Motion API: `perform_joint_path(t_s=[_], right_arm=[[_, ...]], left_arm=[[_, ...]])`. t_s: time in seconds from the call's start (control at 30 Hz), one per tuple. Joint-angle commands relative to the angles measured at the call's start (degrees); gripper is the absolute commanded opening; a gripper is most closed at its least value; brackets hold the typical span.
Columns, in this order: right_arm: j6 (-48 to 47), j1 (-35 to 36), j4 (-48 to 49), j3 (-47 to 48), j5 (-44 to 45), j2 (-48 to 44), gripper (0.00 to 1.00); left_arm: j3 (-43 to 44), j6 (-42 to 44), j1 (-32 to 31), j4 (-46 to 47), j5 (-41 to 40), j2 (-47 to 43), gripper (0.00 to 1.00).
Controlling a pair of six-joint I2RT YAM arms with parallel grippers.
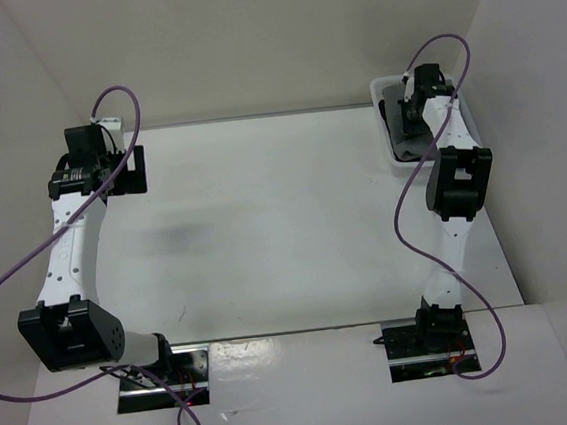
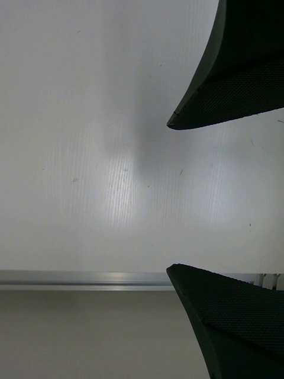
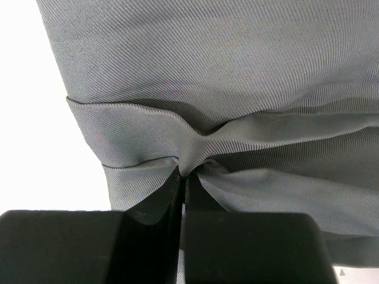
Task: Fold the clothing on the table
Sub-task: Grab the skirt from the pile, then move the skirt to the center of the board
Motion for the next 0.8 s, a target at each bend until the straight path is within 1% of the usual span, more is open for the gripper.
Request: perform_joint_path(t_s=[0.0, 0.17, 0.2, 0.27, 0.3, 0.37, 0.4, 0.43, 0.47, 0.5, 0.53, 0.6, 0.63, 0.67, 0.77], right_arm=[[-0.25, 0.6, -0.87, 2.13, 1.65, -3.2, 0.0], [-0.87, 0.6, -2.8, 6.17, 2.18, -11.29, 0.0], [-0.87, 0.6, -3.5, 8.09, 2.18, -14.18, 0.0], [-0.87, 0.6, -5.34, 11.17, 2.18, -16.66, 0.0], [-0.87, 1.13, -7.61, 15.36, 2.18, -18.41, 0.0], [-0.87, 1.65, -11.13, 21.17, -0.7, -19.21, 0.0], [-0.87, 2.96, -10.71, 21.2, -2.28, -20.61, 0.0], [-0.87, 4.54, -9.75, 19.03, -2.99, -25.49, 0.0], [-2.96, 8.65, -9.74, 17.01, -4.57, -27.54, 0.0], [-3.76, 10.6, -10.35, 16.29, -6.67, -29.13, 0.0], [-4.29, 12.54, -10.88, 15.67, -12.0, -32.63, 0.0], [-6.4, 17.54, -11.58, 14.35, -19.75, -35.64, 0.0], [-7.36, 18.09, -13.68, 14.35, -29.79, -37.13, 0.0], [-9.38, 18.09, -15.09, 15.74, -34.51, -37.15, 0.0], [-10.71, 18.09, -17.38, 15.75, -40.16, -38.46, 0.0]], left_arm=[[-0.33, 0.69, 0.12, 1.11, 0.17, -1.76, 1.0], [0.2, 1.21, 0.12, 1.11, 0.7, -2.9, 1.0], [0.2, 1.21, 0.12, 1.11, 0.7, -2.91, 1.0], [0.73, 1.21, 0.12, 1.11, 0.7, -3.43, 1.0], [0.73, 1.21, 0.12, 1.11, 0.7, -3.43, 1.0], [1.25, 1.21, 0.12, 1.11, 0.7, -3.96, 1.0], [1.26, 1.21, 0.12, 1.11, 0.7, -4.57, 1.0], [1.26, 1.21, 0.12, 0.59, 0.7, -4.58, 1.0], [1.26, 1.21, 0.12, 0.59, 0.7, -5.79, 1.0], [1.26, 1.21, 0.12, 0.59, 0.7, -5.81, 1.0], [0.73, 1.21, 0.12, 0.06, 0.7, -6.85, 1.0], [0.11, 1.21, 0.12, 0.06, 0.7, -8.88, 1.0], [-0.5, 1.21, 0.12, 0.06, 0.7, -10.28, 1.0], [-1.2, 1.21, 0.12, -0.55, 0.7, -10.9, 1.0], [-1.81, 1.21, 0.72, -1.69, 0.7, -12.57, 1.0]])
